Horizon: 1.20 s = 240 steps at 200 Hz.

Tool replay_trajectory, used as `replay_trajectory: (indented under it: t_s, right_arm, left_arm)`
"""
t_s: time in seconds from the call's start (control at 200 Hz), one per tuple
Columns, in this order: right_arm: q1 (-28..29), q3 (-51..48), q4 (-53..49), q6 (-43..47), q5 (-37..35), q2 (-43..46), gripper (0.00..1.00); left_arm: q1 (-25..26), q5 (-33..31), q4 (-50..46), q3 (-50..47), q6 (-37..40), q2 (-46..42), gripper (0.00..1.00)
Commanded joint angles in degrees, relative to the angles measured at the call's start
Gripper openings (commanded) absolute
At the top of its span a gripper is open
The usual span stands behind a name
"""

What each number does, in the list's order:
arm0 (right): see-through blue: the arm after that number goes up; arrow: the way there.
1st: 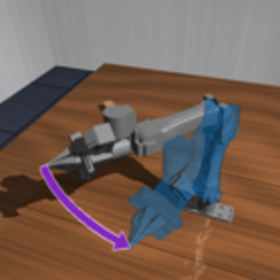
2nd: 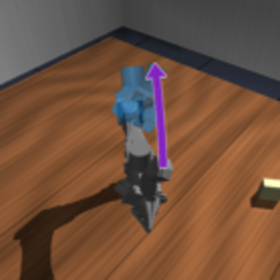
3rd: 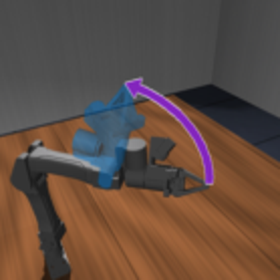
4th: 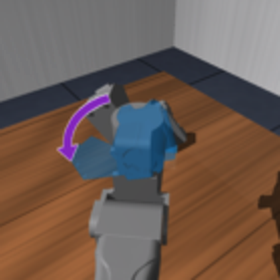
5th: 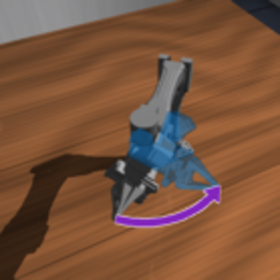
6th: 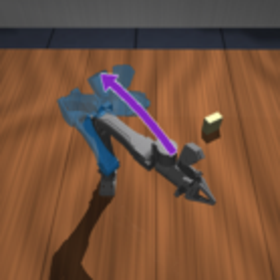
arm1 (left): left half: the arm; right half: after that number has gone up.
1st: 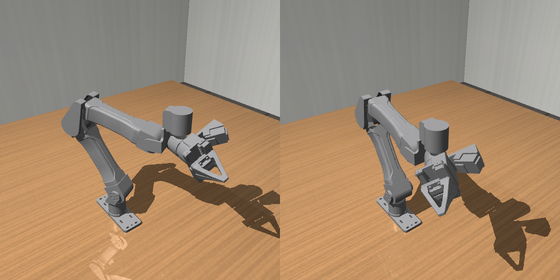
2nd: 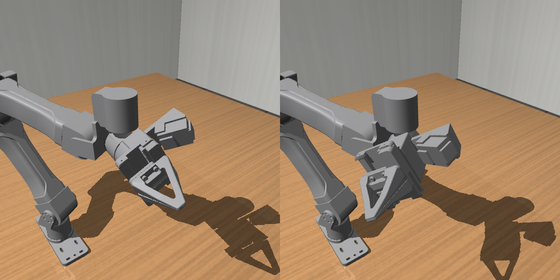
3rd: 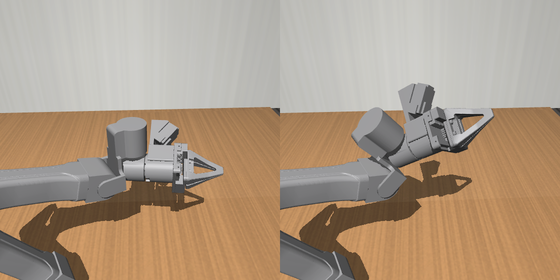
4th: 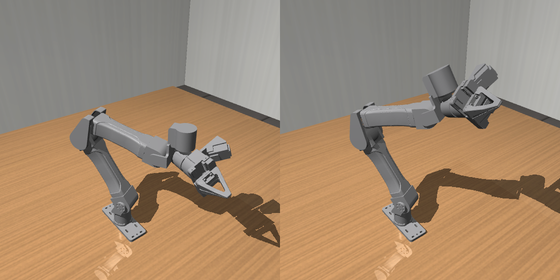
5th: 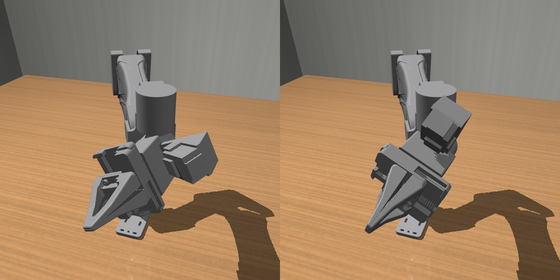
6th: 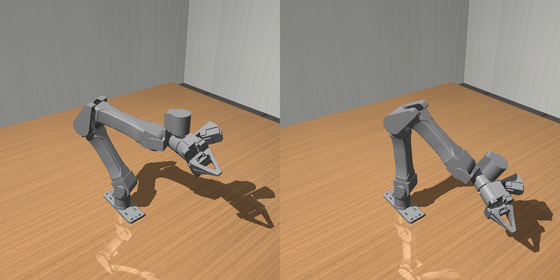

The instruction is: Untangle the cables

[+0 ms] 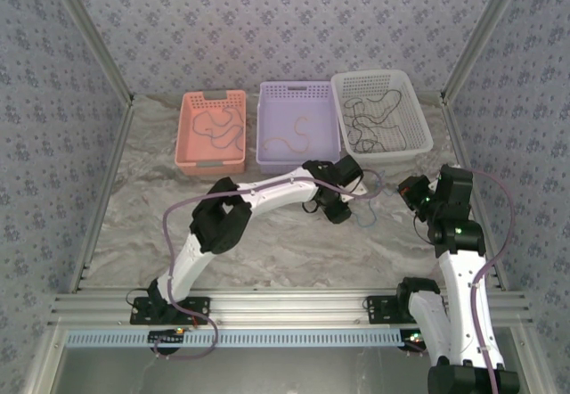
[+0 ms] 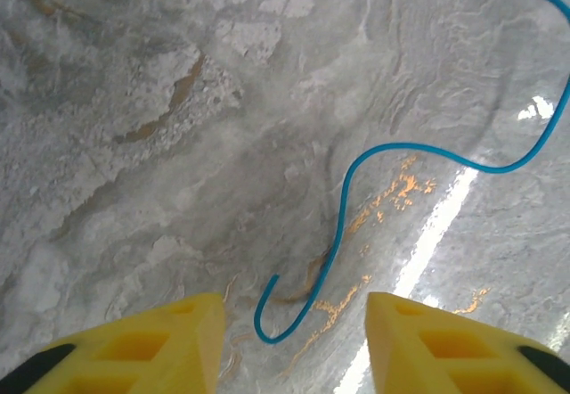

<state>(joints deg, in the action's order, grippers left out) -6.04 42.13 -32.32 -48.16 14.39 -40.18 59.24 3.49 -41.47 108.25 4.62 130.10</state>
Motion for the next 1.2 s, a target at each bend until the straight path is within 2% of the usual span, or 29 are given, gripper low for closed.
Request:
replay_trajectory:
  t_s: [0.0,0.32,0.5,0.645,0.68,0.924,1.084,1.194]
  right_arm:
    - [-0.37,1.23,0.75,0.88,0.86,0.11,0.0]
    - [-0.4,1.09,0.99,0.7,0.94,0.28,0.0]
    - [-0.49,1.03,0.77,0.63,0.95,0.54,0.0]
    - [-0.63,0.73,0.39,0.86,0.68,0.97,0.0]
    - [-0.7,0.64,0.22,0.83,0.58,1.19,0.0]
    - [-2.0,0.56,-1.87,1.66,-0.54,3.37,0.0]
    - [-5.56,-0.35,-4.11,0.7,-0.33,6.12,0.0]
    - [-9.26,-0.72,-2.45,-2.36,1.85,6.93,0.0]
  left_arm:
    - [-0.72,2.06,-2.01,2.56,0.41,2.28,0.42]
    - [-0.71,0.84,-1.99,3.98,-0.11,4.23,0.37]
    - [-0.62,0.51,0.45,3.81,-2.07,3.71,0.15]
    - [-0.86,-0.45,5.9,-1.95,-5.42,0.67,0.03]
    - [-1.02,-0.68,7.74,-3.78,-6.7,-0.64,0.0]
    - [-4.45,-1.54,25.81,-22.67,-20.81,-15.31,0.0]
    - [-7.92,-6.28,37.57,-40.04,-33.11,-31.14,0.0]
    - [-12.19,-11.41,48.23,-55.6,-45.95,-45.23,0.0]
